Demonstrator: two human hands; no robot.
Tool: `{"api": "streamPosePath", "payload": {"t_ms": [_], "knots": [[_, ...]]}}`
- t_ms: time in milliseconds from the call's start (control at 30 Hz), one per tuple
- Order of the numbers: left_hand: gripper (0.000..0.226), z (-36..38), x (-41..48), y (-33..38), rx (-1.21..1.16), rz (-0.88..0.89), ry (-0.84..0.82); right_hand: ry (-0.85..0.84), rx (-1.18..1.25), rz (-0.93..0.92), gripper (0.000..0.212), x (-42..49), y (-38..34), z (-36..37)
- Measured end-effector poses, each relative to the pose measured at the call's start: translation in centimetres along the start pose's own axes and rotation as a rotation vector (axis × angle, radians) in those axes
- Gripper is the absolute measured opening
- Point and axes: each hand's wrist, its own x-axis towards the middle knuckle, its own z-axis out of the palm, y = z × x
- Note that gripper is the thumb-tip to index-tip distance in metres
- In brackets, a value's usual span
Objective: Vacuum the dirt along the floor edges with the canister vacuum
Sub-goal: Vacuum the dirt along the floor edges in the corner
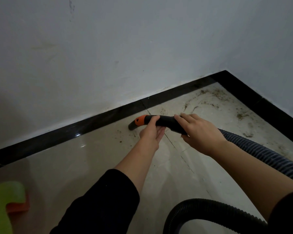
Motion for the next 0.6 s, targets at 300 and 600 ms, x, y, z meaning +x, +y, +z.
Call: {"api": "streamPosePath", "payload": {"t_ms": [300,600], "knots": [[0.037,0.6,-0.4,-0.5,0.02,0.003,-0.05,0.019,-0.011,0.012,0.061,-0.7,0.6,-0.6],[0.041,0.6,-0.2,-0.9,0.047,-0.007,-0.07,0.008,-0.028,0.014,0.062,-1.2,1.0,-0.6]]}}
